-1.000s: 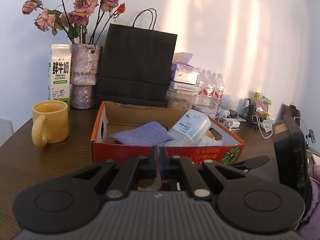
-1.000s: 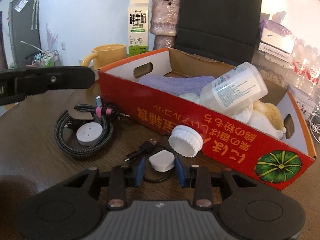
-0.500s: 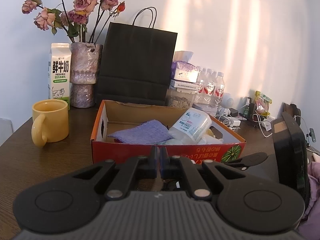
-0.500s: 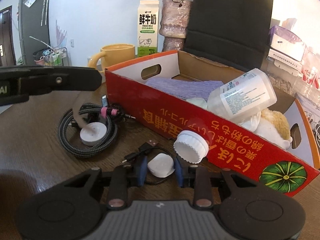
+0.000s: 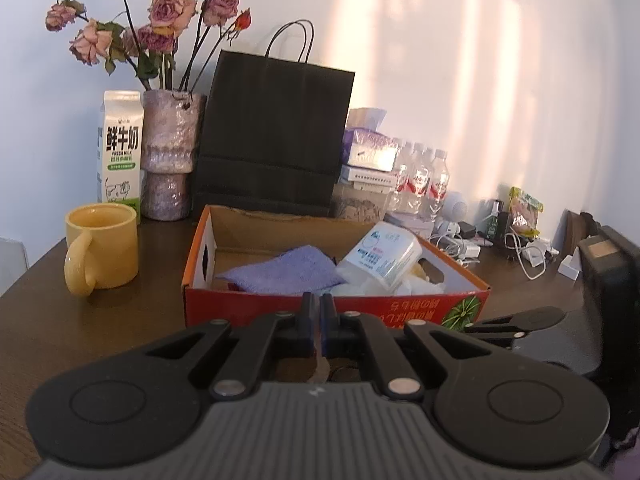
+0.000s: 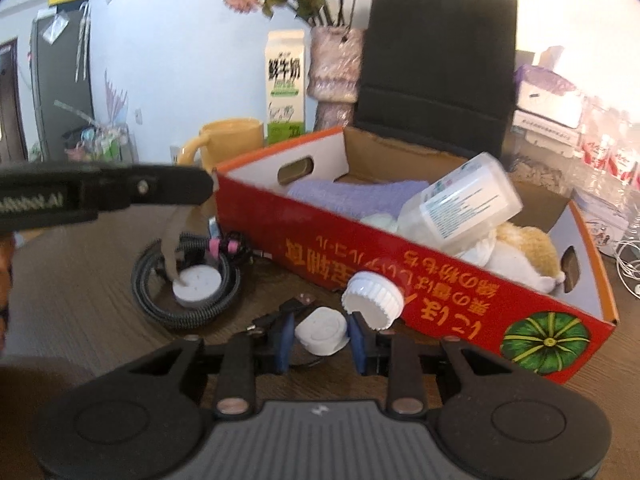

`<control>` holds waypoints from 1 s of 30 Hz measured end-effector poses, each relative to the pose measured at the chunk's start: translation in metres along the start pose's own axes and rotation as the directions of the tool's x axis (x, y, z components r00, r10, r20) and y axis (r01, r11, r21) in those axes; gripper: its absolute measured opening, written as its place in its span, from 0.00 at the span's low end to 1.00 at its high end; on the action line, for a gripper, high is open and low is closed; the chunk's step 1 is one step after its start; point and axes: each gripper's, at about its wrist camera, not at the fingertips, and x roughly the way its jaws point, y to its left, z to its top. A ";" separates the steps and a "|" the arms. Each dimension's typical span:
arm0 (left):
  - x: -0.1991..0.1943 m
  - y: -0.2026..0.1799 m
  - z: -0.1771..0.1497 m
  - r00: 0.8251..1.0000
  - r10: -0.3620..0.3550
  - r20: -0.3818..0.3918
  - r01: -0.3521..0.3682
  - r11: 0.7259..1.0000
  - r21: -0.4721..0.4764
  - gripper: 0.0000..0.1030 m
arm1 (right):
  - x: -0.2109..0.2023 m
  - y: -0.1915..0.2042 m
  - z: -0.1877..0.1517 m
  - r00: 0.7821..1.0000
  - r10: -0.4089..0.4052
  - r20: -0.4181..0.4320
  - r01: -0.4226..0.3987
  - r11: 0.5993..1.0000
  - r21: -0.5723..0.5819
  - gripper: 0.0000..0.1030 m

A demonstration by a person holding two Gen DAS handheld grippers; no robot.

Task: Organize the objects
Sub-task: 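Carry the white earbud case over the box with the right tool while the left tool waits above it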

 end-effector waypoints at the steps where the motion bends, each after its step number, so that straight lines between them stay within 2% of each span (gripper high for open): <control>1: 0.000 -0.001 0.001 1.000 0.001 0.002 -0.001 1.000 0.003 0.04 | -0.004 0.000 0.001 1.000 0.000 0.015 0.000 1.000 0.008 0.27; 8: -0.002 -0.011 0.014 1.000 0.000 0.012 0.000 1.000 0.007 0.04 | -0.030 -0.007 0.018 0.992 -0.032 0.120 0.024 0.998 0.061 0.27; 14: 0.006 -0.019 0.040 0.999 -0.004 0.040 0.003 1.000 0.015 0.04 | -0.036 -0.016 0.041 0.980 -0.063 0.186 0.045 0.994 0.097 0.27; 22: 0.034 -0.028 0.073 0.996 -0.005 0.092 0.004 1.000 0.013 0.04 | -0.023 -0.031 0.068 0.966 -0.110 0.235 0.075 0.985 0.153 0.27; 30: 0.081 -0.012 0.084 0.996 -0.002 0.084 0.006 0.999 -0.047 0.04 | 0.006 -0.055 0.083 0.955 -0.166 0.246 0.114 0.970 0.216 0.27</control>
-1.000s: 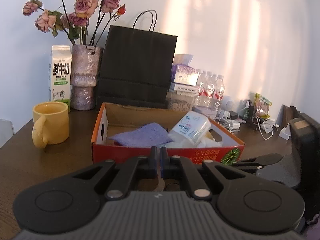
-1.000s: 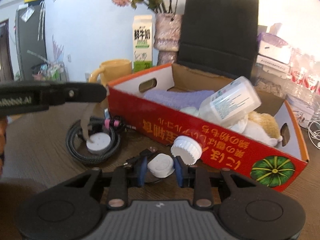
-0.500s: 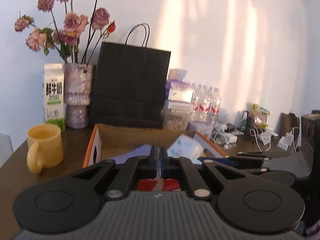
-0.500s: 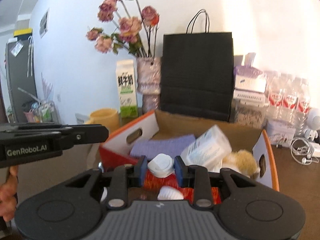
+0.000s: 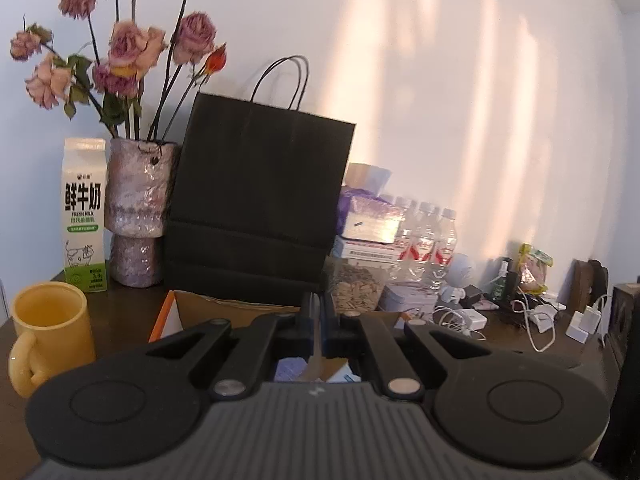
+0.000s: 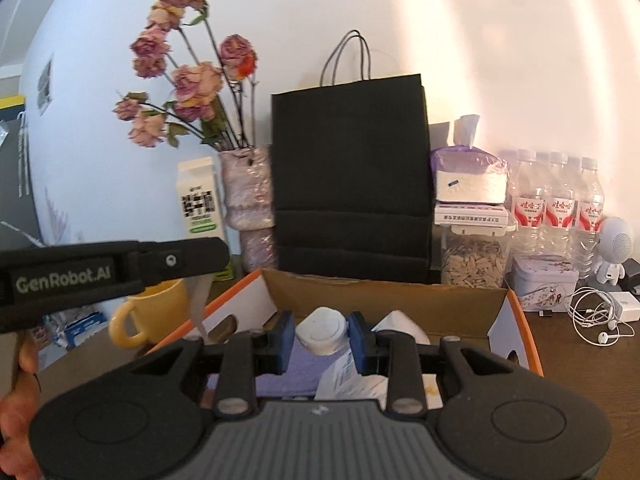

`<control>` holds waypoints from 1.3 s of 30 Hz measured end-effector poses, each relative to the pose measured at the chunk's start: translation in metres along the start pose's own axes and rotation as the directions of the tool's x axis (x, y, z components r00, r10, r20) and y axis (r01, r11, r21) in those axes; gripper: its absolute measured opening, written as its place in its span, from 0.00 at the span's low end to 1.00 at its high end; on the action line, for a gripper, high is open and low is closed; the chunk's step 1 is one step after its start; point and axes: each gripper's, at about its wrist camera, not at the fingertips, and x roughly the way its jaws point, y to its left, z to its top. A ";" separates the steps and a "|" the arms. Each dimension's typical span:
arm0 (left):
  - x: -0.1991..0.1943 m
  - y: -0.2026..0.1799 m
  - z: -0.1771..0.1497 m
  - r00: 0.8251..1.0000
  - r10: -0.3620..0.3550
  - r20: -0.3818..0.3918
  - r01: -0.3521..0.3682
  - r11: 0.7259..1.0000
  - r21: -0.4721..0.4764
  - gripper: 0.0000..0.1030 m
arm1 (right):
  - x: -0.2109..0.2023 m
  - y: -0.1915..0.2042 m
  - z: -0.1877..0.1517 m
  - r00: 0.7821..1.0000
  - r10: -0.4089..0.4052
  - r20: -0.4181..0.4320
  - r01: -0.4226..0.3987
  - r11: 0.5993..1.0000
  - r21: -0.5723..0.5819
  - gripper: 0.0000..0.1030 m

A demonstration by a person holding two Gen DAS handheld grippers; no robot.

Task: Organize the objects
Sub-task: 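Carry the white earbud case over the box with the right tool while the left tool waits above it, then open both tools to drop the plastic piece and earbud case into the box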

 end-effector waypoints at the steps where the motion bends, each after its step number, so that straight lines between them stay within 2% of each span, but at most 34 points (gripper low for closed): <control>1: 0.006 0.004 0.000 1.000 0.001 -0.004 -0.002 1.000 -0.008 0.04 | 0.004 -0.001 0.000 1.000 -0.005 0.000 0.005 1.000 0.002 0.27; 7: 0.032 0.016 -0.006 0.999 0.008 -0.054 -0.008 1.000 -0.005 0.04 | 0.030 -0.013 -0.003 1.000 -0.022 -0.017 0.022 1.000 0.021 0.28; 10: 0.040 0.019 -0.011 0.997 0.024 -0.073 -0.024 1.000 0.007 0.07 | 0.037 -0.017 -0.006 1.000 -0.019 -0.024 0.020 1.000 0.019 0.28; 12: 0.043 0.021 -0.014 0.996 0.037 -0.086 -0.037 0.999 0.011 0.21 | 0.038 -0.018 -0.006 1.000 -0.016 -0.026 0.016 1.000 0.015 0.29; 13: 0.044 0.022 -0.015 0.995 0.044 -0.088 -0.043 0.999 0.010 0.47 | 0.037 -0.019 -0.006 1.000 -0.011 -0.026 0.012 1.000 0.016 0.35; 14: 0.043 0.022 -0.016 0.995 0.063 -0.082 -0.063 0.998 0.009 0.69 | 0.035 -0.019 -0.006 1.000 -0.005 -0.022 0.005 1.000 0.017 0.41; 16: 0.037 0.020 -0.016 0.994 0.100 -0.045 -0.099 0.995 0.025 0.84 | 0.031 -0.016 -0.007 1.000 -0.002 -0.006 0.002 1.000 0.010 0.80; 17: 0.035 0.019 -0.016 0.994 0.109 -0.031 -0.108 0.994 0.033 0.99 | 0.028 -0.014 -0.007 1.000 -0.015 0.003 0.015 1.000 -0.001 0.90; 18: 0.032 0.019 -0.015 0.993 0.119 -0.016 -0.118 0.992 0.031 1.00 | 0.025 -0.012 -0.006 0.999 -0.029 0.015 0.029 1.000 -0.008 0.99; 20: 0.028 0.017 -0.014 0.990 0.141 0.001 -0.141 0.989 0.035 1.00 | 0.021 -0.011 -0.006 0.999 -0.040 0.028 0.040 0.999 -0.009 1.00; 26: 0.021 0.016 -0.010 0.989 0.148 0.001 -0.148 0.988 0.038 1.00 | 0.014 -0.015 -0.005 0.998 -0.051 0.035 0.050 0.999 0.014 1.00; 39: -0.020 0.012 -0.012 0.990 0.140 0.029 -0.142 0.989 0.044 1.00 | -0.018 0.003 -0.011 0.997 -0.063 0.034 0.064 0.998 -0.029 1.00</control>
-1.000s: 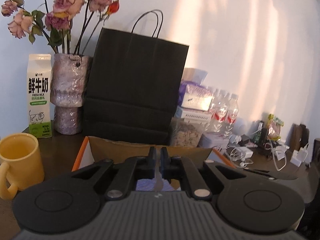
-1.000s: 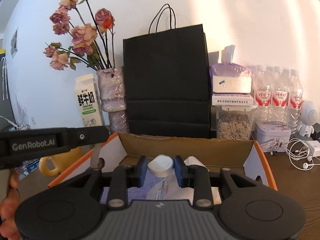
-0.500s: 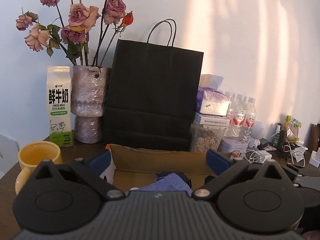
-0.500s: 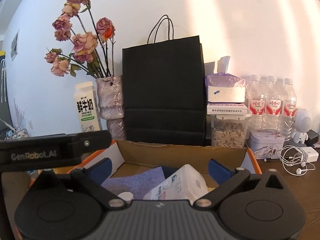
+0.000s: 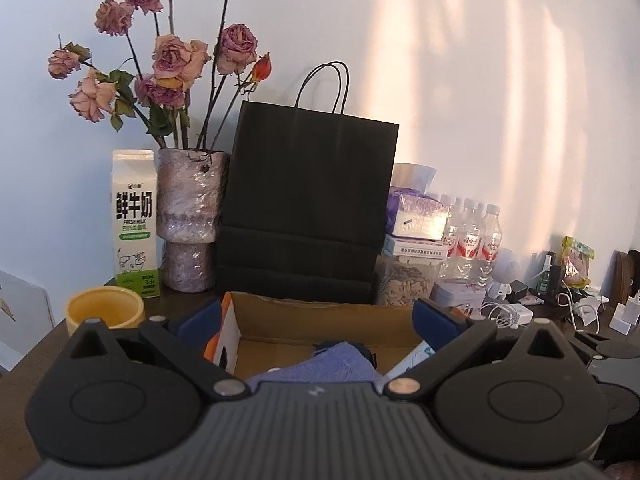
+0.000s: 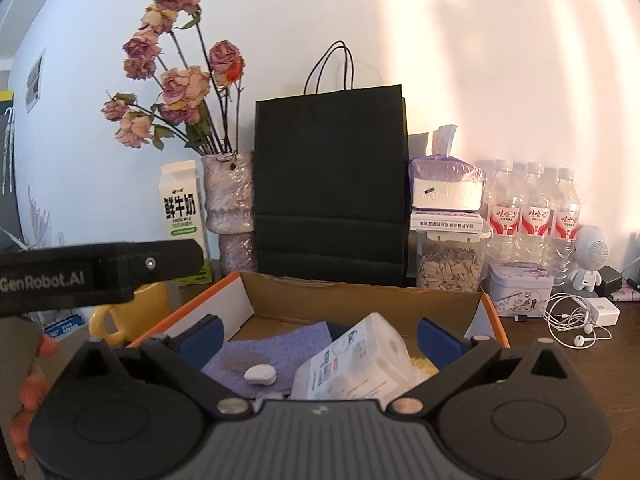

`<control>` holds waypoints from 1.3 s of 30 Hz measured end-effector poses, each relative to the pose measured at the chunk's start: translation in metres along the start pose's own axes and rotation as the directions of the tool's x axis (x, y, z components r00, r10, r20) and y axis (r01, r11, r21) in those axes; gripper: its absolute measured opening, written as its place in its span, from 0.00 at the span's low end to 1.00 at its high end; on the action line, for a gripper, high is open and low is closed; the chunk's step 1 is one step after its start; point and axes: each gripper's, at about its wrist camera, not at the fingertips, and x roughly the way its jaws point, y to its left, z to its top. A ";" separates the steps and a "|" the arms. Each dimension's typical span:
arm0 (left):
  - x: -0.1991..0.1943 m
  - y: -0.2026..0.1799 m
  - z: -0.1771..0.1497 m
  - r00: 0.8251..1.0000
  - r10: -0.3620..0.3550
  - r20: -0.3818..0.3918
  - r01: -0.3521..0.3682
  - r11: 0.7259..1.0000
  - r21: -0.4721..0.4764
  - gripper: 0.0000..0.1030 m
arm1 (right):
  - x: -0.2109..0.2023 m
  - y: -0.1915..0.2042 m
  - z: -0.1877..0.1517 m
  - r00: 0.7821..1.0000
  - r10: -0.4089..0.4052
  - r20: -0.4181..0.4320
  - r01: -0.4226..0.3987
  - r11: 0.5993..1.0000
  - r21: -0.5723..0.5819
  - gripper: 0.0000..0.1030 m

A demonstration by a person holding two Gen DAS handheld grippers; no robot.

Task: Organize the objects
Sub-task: 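Open both tools to drop the plastic piece and earbud case into the box, then withdraw both tools from the box back over the table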

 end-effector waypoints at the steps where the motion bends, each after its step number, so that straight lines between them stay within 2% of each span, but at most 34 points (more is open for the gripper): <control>1: -0.003 0.000 -0.001 1.000 0.001 -0.003 -0.001 1.000 0.001 1.00 | -0.003 0.002 -0.001 1.000 0.000 0.000 0.000 1.000 -0.005 1.00; 10: -0.028 0.004 -0.014 0.999 0.008 -0.032 -0.008 1.000 -0.004 1.00 | -0.027 0.009 -0.014 1.000 -0.010 -0.023 0.010 1.000 -0.013 1.00; 14: -0.037 0.010 -0.026 0.997 0.017 -0.073 -0.017 1.000 -0.003 1.00 | -0.035 0.009 -0.021 0.999 -0.011 -0.043 0.011 1.000 -0.006 1.00; 18: -0.048 0.016 -0.039 0.993 0.029 -0.115 -0.027 0.999 0.017 1.00 | -0.041 0.010 -0.034 0.995 0.013 -0.098 -0.013 1.000 -0.005 1.00; 29: -0.072 0.041 -0.071 0.974 0.066 -0.219 -0.055 0.997 0.058 1.00 | -0.034 0.036 -0.079 0.950 0.087 -0.300 -0.103 0.994 -0.036 1.00; 34: -0.083 0.059 -0.076 0.970 0.090 -0.226 -0.082 0.996 0.045 1.00 | -0.018 0.048 -0.086 0.929 0.125 -0.348 -0.135 0.991 -0.004 0.90; 39: -0.093 0.075 -0.078 0.968 0.102 -0.228 -0.100 0.995 0.019 1.00 | 0.000 0.054 -0.086 0.922 0.132 -0.365 -0.125 0.991 0.042 0.82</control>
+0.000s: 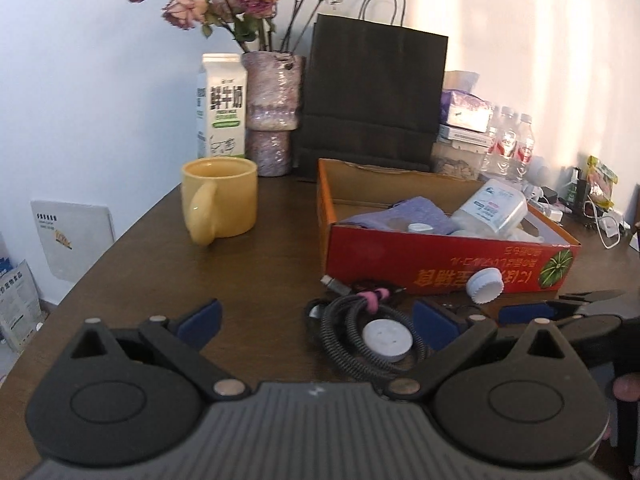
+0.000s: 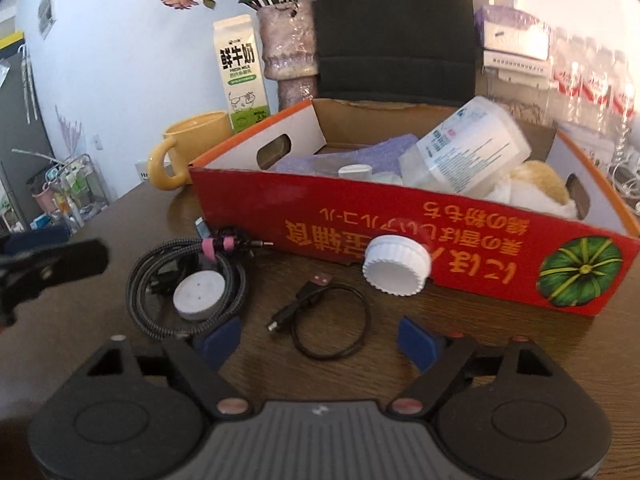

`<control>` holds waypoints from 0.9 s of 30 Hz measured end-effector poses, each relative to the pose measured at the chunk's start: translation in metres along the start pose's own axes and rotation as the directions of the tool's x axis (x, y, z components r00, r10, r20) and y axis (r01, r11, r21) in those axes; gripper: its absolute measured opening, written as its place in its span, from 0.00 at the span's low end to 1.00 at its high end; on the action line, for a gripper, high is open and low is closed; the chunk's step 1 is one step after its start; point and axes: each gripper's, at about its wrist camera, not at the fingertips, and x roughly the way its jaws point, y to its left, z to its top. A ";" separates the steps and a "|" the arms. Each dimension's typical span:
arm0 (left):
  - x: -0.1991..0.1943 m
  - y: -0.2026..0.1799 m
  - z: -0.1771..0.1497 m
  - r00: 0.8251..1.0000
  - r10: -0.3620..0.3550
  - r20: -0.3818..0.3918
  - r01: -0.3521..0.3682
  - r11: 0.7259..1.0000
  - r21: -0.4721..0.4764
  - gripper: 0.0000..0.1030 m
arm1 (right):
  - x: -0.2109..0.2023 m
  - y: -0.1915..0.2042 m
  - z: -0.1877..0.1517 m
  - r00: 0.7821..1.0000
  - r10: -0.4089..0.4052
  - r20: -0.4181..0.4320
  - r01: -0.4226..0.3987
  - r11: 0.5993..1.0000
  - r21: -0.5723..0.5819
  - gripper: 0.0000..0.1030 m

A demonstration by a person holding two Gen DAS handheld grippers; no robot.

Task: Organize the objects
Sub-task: 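Withdraw both tools from the box back over the table, then grasp the short black cable on the table with the right tool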

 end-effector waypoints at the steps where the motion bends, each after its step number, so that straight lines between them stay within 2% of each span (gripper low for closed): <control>1: -0.001 0.002 0.000 1.000 0.001 0.000 -0.001 1.000 -0.004 1.00 | 0.002 0.001 0.001 1.000 -0.006 0.002 0.006 1.000 -0.001 0.82; 3: -0.003 0.006 -0.002 1.000 0.001 -0.001 -0.001 1.000 -0.012 1.00 | 0.006 0.005 0.002 1.000 -0.017 0.002 0.017 1.000 -0.008 0.81; 4: -0.003 0.008 -0.002 1.000 0.001 -0.004 -0.001 1.000 -0.016 1.00 | 0.007 0.007 0.002 1.000 -0.021 0.004 0.021 1.000 -0.016 0.77; 5: -0.003 0.010 -0.003 1.000 0.002 -0.007 -0.002 1.000 -0.020 1.00 | 0.008 0.009 0.002 1.000 -0.030 0.006 0.030 0.999 -0.030 0.73; 7: -0.003 0.012 -0.004 1.000 0.001 -0.013 -0.002 1.000 -0.026 1.00 | 0.007 0.015 0.001 0.999 -0.044 0.014 0.045 0.997 -0.062 0.56; 16: 0.004 0.006 -0.006 0.997 -0.037 -0.060 0.037 0.999 -0.004 1.00 | -0.001 0.019 -0.003 0.999 -0.022 0.033 0.026 0.994 -0.105 0.40; 21: 0.020 -0.008 -0.002 0.983 -0.101 -0.151 0.107 0.994 0.038 1.00 | -0.008 0.016 -0.005 0.999 -0.005 0.039 0.009 0.994 -0.113 0.35; 23: 0.026 -0.016 0.000 0.977 -0.114 -0.182 0.128 0.989 0.068 1.00 | -0.011 0.014 -0.007 0.999 0.002 0.038 0.002 0.993 -0.114 0.21; 24: 0.029 -0.019 0.001 0.974 -0.118 -0.196 0.136 0.988 0.080 1.00 | -0.012 0.012 -0.007 0.999 0.008 0.038 -0.003 0.994 -0.111 0.08; 27: 0.040 -0.027 0.004 0.960 -0.131 -0.247 0.161 0.981 0.106 1.00 | -0.017 0.005 -0.009 0.999 0.011 0.046 -0.007 0.995 -0.100 0.08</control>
